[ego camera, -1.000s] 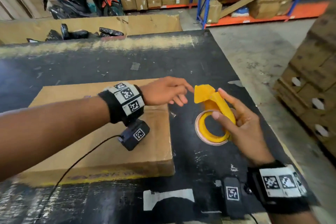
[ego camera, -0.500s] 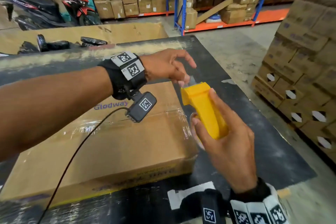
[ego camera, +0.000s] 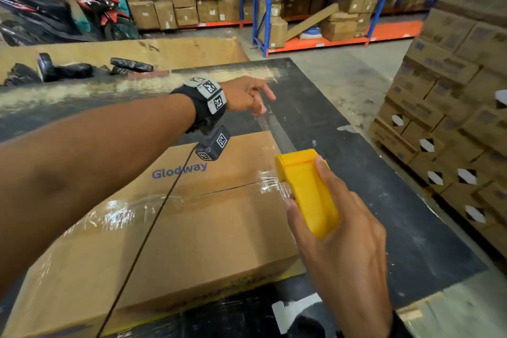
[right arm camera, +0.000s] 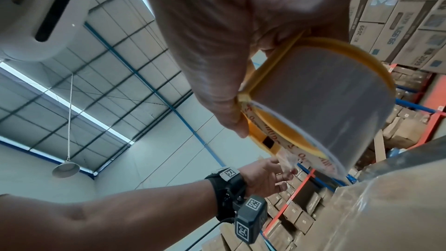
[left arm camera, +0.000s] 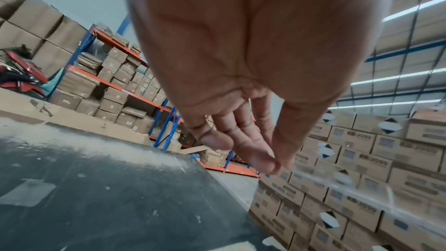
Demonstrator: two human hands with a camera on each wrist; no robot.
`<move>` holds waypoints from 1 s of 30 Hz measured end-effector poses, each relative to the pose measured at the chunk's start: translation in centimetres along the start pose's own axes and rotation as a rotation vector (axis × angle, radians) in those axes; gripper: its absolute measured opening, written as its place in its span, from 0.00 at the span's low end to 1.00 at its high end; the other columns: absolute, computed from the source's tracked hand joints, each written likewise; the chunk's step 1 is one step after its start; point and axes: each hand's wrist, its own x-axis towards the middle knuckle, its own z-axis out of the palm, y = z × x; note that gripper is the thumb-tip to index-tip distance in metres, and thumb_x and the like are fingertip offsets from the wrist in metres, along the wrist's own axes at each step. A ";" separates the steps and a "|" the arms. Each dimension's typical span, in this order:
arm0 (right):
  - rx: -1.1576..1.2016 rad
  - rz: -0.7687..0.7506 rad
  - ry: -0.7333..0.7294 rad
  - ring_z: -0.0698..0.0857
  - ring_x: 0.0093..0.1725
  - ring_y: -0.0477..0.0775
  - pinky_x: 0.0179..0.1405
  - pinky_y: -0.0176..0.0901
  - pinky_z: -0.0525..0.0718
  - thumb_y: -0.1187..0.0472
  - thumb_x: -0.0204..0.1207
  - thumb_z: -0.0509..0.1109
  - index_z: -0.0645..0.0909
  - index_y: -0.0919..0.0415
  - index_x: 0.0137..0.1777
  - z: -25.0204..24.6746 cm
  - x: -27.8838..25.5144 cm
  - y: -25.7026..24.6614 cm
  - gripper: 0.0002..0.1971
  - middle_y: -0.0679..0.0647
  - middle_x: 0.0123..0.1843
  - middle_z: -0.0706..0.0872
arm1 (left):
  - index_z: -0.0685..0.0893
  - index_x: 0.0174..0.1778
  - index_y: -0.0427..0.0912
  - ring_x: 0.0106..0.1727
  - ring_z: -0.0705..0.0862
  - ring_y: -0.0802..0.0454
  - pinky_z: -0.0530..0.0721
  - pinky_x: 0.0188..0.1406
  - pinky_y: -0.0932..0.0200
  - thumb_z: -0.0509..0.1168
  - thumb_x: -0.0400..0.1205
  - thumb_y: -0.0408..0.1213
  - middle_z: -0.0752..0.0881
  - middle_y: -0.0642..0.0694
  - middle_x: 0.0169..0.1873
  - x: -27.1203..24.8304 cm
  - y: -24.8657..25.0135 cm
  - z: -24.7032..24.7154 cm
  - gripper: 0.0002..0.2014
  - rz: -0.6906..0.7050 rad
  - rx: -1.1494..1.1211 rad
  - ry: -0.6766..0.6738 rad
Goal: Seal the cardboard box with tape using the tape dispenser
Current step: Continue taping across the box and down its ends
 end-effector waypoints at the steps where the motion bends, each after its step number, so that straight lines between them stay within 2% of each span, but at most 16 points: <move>1: -0.012 0.012 -0.012 0.82 0.48 0.52 0.50 0.52 0.81 0.35 0.71 0.72 0.65 0.29 0.82 0.3 0.5 -0.1 0.38 0.48 0.49 0.83 | 0.85 0.66 0.44 0.47 0.92 0.55 0.85 0.58 0.44 0.72 0.78 0.30 0.93 0.46 0.39 0.5 -0.4 0.4 0.19 -0.013 0.022 0.013; 3: -0.035 0.025 -0.031 0.85 0.53 0.56 0.52 0.53 0.82 0.35 0.72 0.71 0.65 0.31 0.82 1.0 1.7 -0.1 0.37 0.50 0.50 0.84 | 0.85 0.66 0.43 0.57 0.91 0.44 0.83 0.65 0.45 0.71 0.78 0.30 0.93 0.43 0.42 1.5 -1.1 1.0 0.19 -0.047 0.058 0.030; 4: -0.045 0.027 -0.038 0.86 0.54 0.57 0.52 0.53 0.81 0.35 0.72 0.71 0.66 0.32 0.82 1.4 2.3 -0.1 0.37 0.51 0.50 0.84 | 0.84 0.66 0.43 0.58 0.91 0.43 0.83 0.66 0.46 0.71 0.78 0.29 0.94 0.41 0.43 1.9 -1.5 1.2 0.19 -0.068 0.078 0.034; 9: -0.082 0.029 -0.086 0.86 0.53 0.59 0.50 0.53 0.81 0.36 0.72 0.71 0.65 0.34 0.83 2.6 4.4 0.1 0.38 0.54 0.50 0.85 | 0.85 0.65 0.43 0.58 0.91 0.42 0.84 0.68 0.42 0.70 0.76 0.28 0.91 0.48 0.38 3.8 -3.4 2.3 0.20 -0.159 0.152 0.007; 12: -0.093 0.039 -0.104 0.87 0.52 0.60 0.49 0.54 0.83 0.36 0.72 0.70 0.65 0.34 0.83 3.0 4.9 0.2 0.38 0.54 0.48 0.85 | 0.85 0.66 0.42 0.59 0.90 0.43 0.83 0.69 0.44 0.71 0.77 0.27 0.92 0.44 0.42 4.5 -4.2 3.1 0.20 -0.190 0.165 -0.023; 15: -0.115 0.057 -0.142 0.87 0.52 0.61 0.47 0.52 0.80 0.37 0.72 0.70 0.65 0.34 0.83 3.2 5.0 0.3 0.37 0.53 0.46 0.82 | 0.84 0.68 0.44 0.60 0.90 0.45 0.82 0.70 0.45 0.70 0.78 0.29 0.93 0.42 0.48 5.0 -4.7 3.7 0.21 -0.211 0.235 -0.088; 18: -0.149 0.073 -0.178 0.87 0.53 0.60 0.47 0.52 0.79 0.37 0.73 0.70 0.65 0.33 0.83 3.3 4.9 0.5 0.37 0.52 0.46 0.82 | 0.82 0.70 0.45 0.63 0.87 0.45 0.80 0.70 0.51 0.72 0.80 0.37 0.91 0.44 0.60 5.2 -4.7 3.6 0.21 -0.185 0.384 -0.107; 20: -0.150 0.085 -0.189 0.87 0.52 0.60 0.47 0.53 0.81 0.37 0.73 0.70 0.64 0.33 0.83 3.4 4.6 0.6 0.37 0.52 0.47 0.82 | 0.83 0.69 0.45 0.62 0.87 0.45 0.79 0.65 0.53 0.74 0.79 0.43 0.90 0.46 0.60 5.0 -4.4 3.3 0.22 -0.152 0.486 -0.081; 22: -0.150 0.088 -0.182 0.87 0.51 0.59 0.46 0.52 0.80 0.37 0.74 0.70 0.63 0.33 0.83 3.4 4.4 0.6 0.37 0.52 0.47 0.81 | 0.85 0.66 0.44 0.60 0.88 0.45 0.80 0.62 0.55 0.73 0.80 0.43 0.92 0.46 0.57 4.5 -4.1 3.2 0.19 -0.097 0.515 -0.052; 25: -0.177 0.082 -0.191 0.87 0.51 0.59 0.45 0.51 0.80 0.36 0.74 0.69 0.62 0.33 0.84 3.5 4.4 0.6 0.38 0.52 0.47 0.81 | 0.84 0.68 0.44 0.62 0.88 0.47 0.81 0.68 0.49 0.66 0.84 0.40 0.91 0.46 0.60 2.8 -3.7 3.7 0.16 0.054 0.502 0.011; 27: -0.193 0.076 -0.192 0.87 0.52 0.60 0.45 0.51 0.80 0.36 0.74 0.69 0.62 0.33 0.84 3.6 4.5 0.6 0.38 0.52 0.48 0.81 | 0.77 0.79 0.46 0.73 0.82 0.46 0.75 0.77 0.47 0.61 0.87 0.43 0.82 0.44 0.75 1.2 -3.7 4.3 0.22 0.143 0.556 -0.066; 29: -0.201 0.075 -0.187 0.87 0.53 0.62 0.46 0.52 0.80 0.36 0.74 0.69 0.63 0.34 0.84 3.6 4.5 0.6 0.37 0.54 0.49 0.82 | 0.58 0.89 0.46 0.88 0.62 0.47 0.59 0.86 0.50 0.54 0.91 0.47 0.60 0.44 0.89 -0.5 -3.8 5.5 0.29 0.119 0.624 -0.253; 30: -0.204 0.074 -0.182 0.87 0.54 0.64 0.47 0.53 0.80 0.37 0.74 0.69 0.64 0.35 0.83 3.6 4.5 0.5 0.37 0.55 0.50 0.83 | 0.49 0.90 0.45 0.90 0.51 0.48 0.51 0.88 0.51 0.50 0.92 0.48 0.49 0.43 0.90 -1.0 -4.0 6.2 0.31 0.088 0.656 -0.332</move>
